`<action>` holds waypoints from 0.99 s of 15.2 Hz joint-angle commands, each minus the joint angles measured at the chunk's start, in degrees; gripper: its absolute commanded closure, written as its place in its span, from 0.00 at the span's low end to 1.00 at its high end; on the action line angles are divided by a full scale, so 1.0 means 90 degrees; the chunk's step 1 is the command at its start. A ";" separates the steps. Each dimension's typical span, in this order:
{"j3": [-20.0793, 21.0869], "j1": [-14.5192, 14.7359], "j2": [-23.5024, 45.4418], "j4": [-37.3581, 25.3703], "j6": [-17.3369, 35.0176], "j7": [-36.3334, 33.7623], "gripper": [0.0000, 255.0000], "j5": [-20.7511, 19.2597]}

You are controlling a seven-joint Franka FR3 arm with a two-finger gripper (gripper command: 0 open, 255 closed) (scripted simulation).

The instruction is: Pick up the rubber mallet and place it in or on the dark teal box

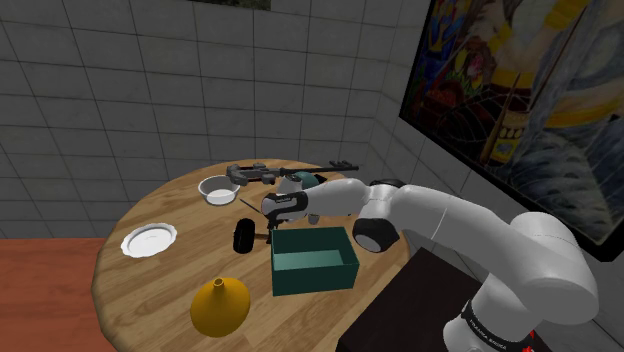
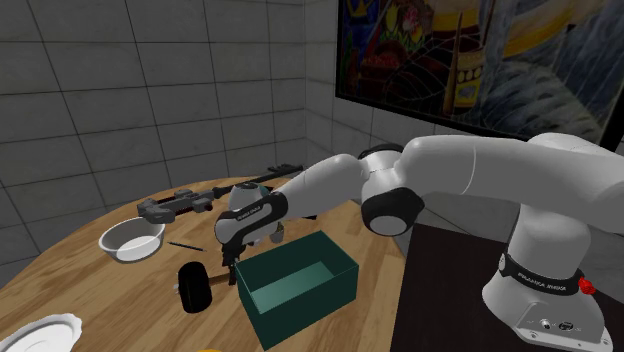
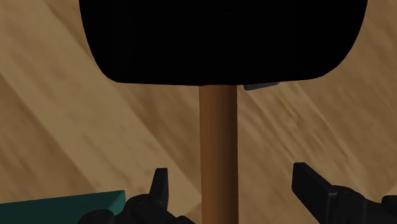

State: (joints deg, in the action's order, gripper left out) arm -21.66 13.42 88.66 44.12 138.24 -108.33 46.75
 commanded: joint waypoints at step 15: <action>0.0021 0.0189 -0.0607 0.0857 0.0034 0.0218 1.00 0.0087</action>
State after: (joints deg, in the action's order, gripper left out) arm -21.45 14.81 84.34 50.52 138.44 -106.65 47.41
